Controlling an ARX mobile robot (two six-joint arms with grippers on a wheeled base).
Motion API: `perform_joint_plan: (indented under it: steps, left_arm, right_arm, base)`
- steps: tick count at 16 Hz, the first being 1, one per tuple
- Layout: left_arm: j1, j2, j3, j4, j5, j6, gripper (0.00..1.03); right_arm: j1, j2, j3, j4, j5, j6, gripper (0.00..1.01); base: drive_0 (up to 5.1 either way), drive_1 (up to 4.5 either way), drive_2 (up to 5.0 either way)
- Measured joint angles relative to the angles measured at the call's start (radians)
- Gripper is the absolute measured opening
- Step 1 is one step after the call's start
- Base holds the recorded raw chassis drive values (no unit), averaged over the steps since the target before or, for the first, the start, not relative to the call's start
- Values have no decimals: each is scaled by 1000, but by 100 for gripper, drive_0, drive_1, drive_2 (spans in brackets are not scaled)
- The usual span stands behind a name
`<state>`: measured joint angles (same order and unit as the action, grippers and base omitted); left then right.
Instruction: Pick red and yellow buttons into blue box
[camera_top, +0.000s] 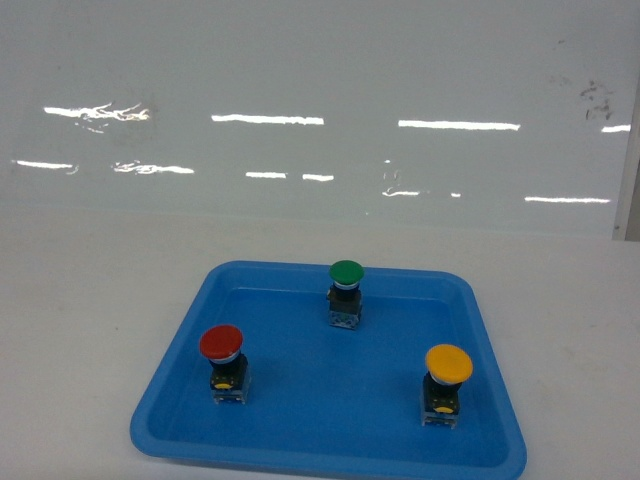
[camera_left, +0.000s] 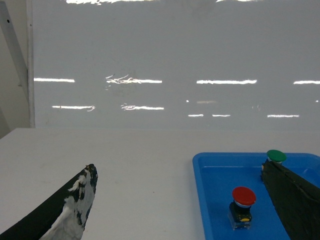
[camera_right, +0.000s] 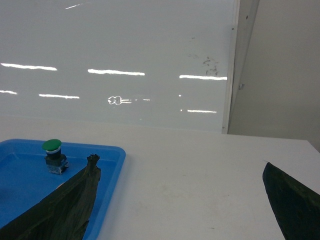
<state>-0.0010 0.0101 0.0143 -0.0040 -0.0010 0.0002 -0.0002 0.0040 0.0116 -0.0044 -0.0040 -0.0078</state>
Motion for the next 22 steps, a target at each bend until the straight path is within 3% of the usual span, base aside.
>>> perform_joint_plan:
  steps: [5, 11, 15, 22]
  left_arm:
    - [0, 0, 0, 2, 0, 0, 98]
    - [95, 288, 4, 277, 119, 8, 98]
    - [108, 472, 33, 424, 164, 22, 98]
    - [94, 649, 109, 554, 178, 42, 98]
  right_arm:
    - [0, 1, 0, 3, 0, 0, 98]
    - [39, 304, 24, 295, 29, -2, 98]
    - [68, 482, 80, 442, 54, -9, 98]
    - [105, 663, 158, 584, 80, -22, 98]
  base:
    - [0, 0, 0]
    - [0, 0, 0]
    - [0, 0, 0]
    - [0, 0, 0]
